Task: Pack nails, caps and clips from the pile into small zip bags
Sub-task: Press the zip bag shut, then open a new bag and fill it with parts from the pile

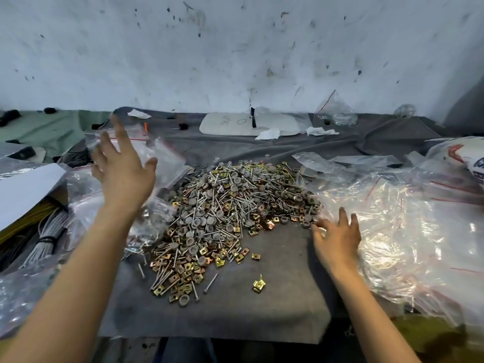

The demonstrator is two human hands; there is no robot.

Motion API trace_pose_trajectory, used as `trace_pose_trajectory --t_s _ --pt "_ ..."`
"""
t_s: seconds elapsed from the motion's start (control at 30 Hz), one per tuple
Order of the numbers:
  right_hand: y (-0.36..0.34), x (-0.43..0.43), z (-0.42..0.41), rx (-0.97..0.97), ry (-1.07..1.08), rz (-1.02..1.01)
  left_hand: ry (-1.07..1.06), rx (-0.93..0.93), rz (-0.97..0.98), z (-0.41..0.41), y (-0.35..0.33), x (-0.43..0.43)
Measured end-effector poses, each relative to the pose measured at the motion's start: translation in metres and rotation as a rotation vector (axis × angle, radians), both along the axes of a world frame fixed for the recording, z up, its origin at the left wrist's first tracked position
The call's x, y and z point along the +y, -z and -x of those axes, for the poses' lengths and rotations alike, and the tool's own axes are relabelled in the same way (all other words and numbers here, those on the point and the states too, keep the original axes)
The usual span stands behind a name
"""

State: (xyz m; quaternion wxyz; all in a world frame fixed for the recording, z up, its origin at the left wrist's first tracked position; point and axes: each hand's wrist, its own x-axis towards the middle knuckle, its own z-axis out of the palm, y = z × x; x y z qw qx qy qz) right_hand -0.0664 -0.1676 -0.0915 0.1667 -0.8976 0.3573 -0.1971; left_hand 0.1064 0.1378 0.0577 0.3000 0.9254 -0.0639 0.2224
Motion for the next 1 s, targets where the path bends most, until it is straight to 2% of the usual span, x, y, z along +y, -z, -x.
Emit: trace_pose_trajectory --t_s 0.07,0.17,0.27,0.33,0.43,0.57,0.63,0.73,0.83,1.0 --pt "0.009 -0.001 0.003 0.038 0.022 0.024 0.093 -0.04 0.021 0.021 0.015 -0.027" --pt "0.007 -0.004 0.003 0.056 0.046 0.043 0.407 -0.036 -0.005 0.072 0.058 -0.078" --pt "0.004 -0.002 0.006 -0.091 0.093 0.004 0.757 -0.021 0.056 0.122 0.101 -0.123" --pt "0.002 0.001 0.01 -0.244 0.105 -0.001 0.866 0.023 0.126 0.14 0.125 -0.144" --pt "0.002 0.007 0.014 -0.437 0.107 0.049 0.873 0.056 0.19 0.144 0.141 -0.158" --pt "0.005 0.008 0.013 -0.624 0.05 0.374 0.787 0.089 0.282 0.139 0.148 -0.16" --pt "0.009 0.008 0.011 -0.66 0.023 0.441 0.752 0.166 0.301 0.135 0.149 -0.159" --pt "0.011 0.006 0.01 -0.638 0.045 0.414 0.73 0.259 0.278 0.128 0.149 -0.158" --pt "0.011 0.006 0.009 -0.613 0.027 0.391 0.714 0.276 0.25 0.126 0.146 -0.156" --pt "0.007 0.005 0.01 -0.745 0.047 0.194 0.708 0.306 0.233 0.126 0.145 -0.158"
